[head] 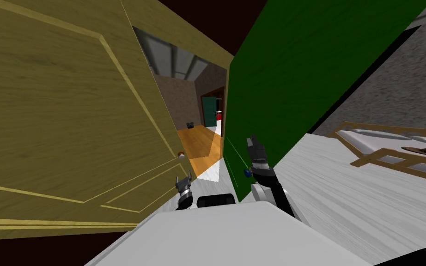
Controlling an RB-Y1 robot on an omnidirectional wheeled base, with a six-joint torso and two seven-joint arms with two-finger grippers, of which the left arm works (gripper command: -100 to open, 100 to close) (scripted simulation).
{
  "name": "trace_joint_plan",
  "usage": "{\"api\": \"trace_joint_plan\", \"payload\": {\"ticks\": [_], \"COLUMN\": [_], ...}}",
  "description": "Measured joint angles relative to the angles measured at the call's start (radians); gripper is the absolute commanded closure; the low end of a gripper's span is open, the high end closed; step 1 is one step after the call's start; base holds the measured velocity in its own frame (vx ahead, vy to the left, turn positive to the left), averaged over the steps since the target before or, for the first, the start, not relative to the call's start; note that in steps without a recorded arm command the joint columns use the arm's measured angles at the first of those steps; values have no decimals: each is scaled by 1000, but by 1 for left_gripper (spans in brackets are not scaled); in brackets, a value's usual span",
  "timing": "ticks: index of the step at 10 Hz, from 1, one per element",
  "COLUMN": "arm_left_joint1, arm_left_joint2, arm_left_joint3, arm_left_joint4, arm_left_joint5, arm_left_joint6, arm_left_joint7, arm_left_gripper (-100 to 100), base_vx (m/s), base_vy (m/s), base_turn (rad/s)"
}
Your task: Pull the door open
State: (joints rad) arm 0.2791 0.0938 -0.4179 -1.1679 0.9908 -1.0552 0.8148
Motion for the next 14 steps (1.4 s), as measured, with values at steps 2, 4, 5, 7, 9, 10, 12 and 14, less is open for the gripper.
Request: {"api": "trace_joint_plan", "payload": {"ticks": [2,4,5,7,9,10,12,14], "arm_left_joint1": [-5,-10,-15,-20,-26,-34,-43,-57], "arm_left_joint2": [-3,-2,-3,-2,9,15,31,47], "arm_left_joint3": [-12,-20,-23,-24,-28,-31,-39,-47], "arm_left_joint4": [34,62,76,78,72,77,69,72], "arm_left_joint5": [26,46,53,50,37,28,8,-11], "arm_left_joint6": [-19,-33,-39,-39,-30,-26,-16,-7], "arm_left_joint7": [23,44,52,59,79,97,132,170], "arm_left_gripper": [-100,-100,-100,-100,-100,-100,-100,-100], "base_vx": [221,184,82,-54,-102,-74,-37,0], "base_vy": [51,30,8,6,-10,-26,-29,-33], "base_turn": [101,63,6,246,277,263,192,156]}}
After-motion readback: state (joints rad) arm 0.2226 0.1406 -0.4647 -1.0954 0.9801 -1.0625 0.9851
